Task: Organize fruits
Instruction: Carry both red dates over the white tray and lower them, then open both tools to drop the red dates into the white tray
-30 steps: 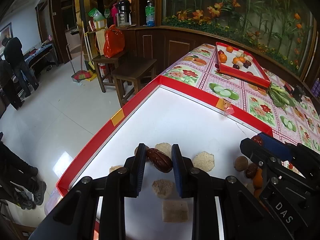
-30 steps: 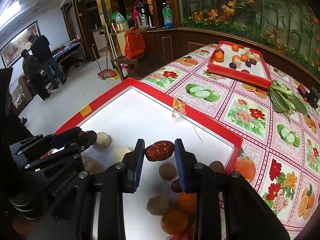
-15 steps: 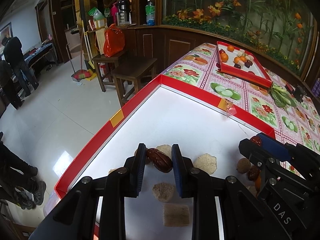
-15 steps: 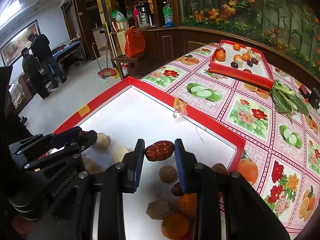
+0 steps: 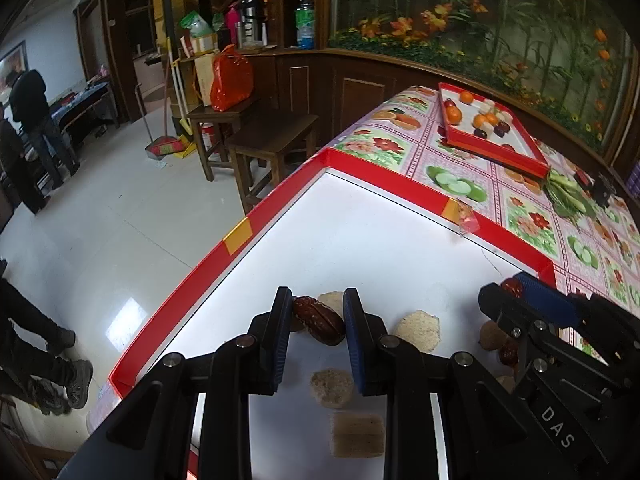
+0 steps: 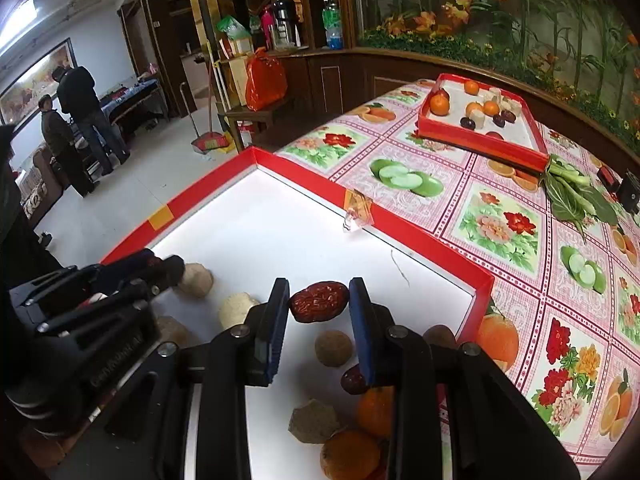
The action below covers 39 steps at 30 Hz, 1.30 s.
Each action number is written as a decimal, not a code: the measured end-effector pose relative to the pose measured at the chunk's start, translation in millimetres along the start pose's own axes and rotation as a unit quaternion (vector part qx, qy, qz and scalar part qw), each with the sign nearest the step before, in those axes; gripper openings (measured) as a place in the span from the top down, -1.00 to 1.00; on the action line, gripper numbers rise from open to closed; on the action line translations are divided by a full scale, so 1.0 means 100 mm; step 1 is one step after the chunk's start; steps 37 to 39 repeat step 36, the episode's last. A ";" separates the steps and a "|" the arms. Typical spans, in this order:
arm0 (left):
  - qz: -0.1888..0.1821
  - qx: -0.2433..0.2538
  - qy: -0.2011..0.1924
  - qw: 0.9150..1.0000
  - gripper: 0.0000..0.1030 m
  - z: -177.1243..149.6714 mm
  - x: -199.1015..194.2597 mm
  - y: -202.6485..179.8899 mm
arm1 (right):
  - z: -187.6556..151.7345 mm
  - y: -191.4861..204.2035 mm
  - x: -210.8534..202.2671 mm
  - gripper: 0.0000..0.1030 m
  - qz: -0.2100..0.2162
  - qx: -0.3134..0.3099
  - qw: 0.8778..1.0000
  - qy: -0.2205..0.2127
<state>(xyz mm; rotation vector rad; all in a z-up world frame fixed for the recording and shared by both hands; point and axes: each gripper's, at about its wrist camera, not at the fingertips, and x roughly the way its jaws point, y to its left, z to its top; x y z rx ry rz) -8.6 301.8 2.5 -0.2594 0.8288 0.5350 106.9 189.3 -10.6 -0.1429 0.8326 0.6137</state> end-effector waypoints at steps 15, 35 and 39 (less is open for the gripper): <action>0.003 -0.034 0.013 0.999 -0.54 -0.04 -0.13 0.10 | -0.08 -0.09 -0.37 -1.00 -0.026 -0.007 1.000 -0.006; 0.006 -0.007 -0.049 0.999 -0.99 -0.41 -0.89 -0.34 | -0.70 -0.14 -1.70 -1.00 -0.031 -0.073 0.991 -0.106; 0.005 -0.005 -0.049 0.999 -0.99 -0.42 -0.90 -0.36 | -0.71 -0.14 -1.71 -1.00 -0.030 -0.074 0.991 -0.107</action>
